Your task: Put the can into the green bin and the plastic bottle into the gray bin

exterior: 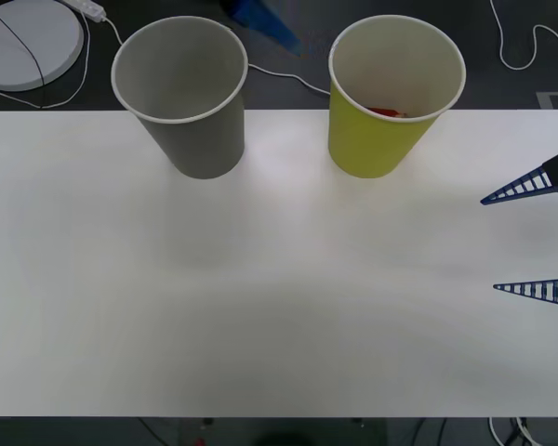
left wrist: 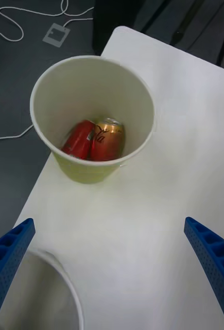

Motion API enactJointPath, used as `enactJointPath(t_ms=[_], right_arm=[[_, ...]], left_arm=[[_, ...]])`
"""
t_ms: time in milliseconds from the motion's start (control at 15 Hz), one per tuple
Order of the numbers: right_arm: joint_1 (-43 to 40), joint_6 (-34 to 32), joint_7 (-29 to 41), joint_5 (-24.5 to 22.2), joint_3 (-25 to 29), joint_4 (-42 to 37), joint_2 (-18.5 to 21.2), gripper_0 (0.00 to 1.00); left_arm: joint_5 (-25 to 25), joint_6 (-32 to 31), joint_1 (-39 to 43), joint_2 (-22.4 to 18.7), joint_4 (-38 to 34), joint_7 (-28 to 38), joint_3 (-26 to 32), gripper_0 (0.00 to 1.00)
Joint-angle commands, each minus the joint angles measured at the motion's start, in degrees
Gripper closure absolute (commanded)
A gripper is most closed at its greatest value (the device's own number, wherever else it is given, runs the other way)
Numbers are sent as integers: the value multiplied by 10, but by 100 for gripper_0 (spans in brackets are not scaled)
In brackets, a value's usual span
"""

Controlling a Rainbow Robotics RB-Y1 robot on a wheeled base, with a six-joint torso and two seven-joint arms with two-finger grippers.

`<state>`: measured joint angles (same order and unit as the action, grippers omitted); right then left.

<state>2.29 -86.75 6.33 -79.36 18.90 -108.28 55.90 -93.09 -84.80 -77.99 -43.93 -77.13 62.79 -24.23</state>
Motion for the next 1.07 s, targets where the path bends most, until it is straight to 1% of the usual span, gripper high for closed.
enactJointPath(t_ms=[67,267,533,800,1067], right_arm=[[0,0,0,0,0,0,0,0],[0,0,0,0,0,0,0,0],[0,0,0,0,0,0,0,0],[0,0,0,0,0,0,0,0],[0,0,0,0,0,0,0,0]], left_arm=[[19,-12,53,-56,-62,-31,24,0],[53,-15,137,-112,-110,-100,74,0],[77,-16,282,-164,-176,-180,176,0],[92,-16,418,-177,-211,-268,275,0],[106,-17,515,-187,-225,-356,328,0]])
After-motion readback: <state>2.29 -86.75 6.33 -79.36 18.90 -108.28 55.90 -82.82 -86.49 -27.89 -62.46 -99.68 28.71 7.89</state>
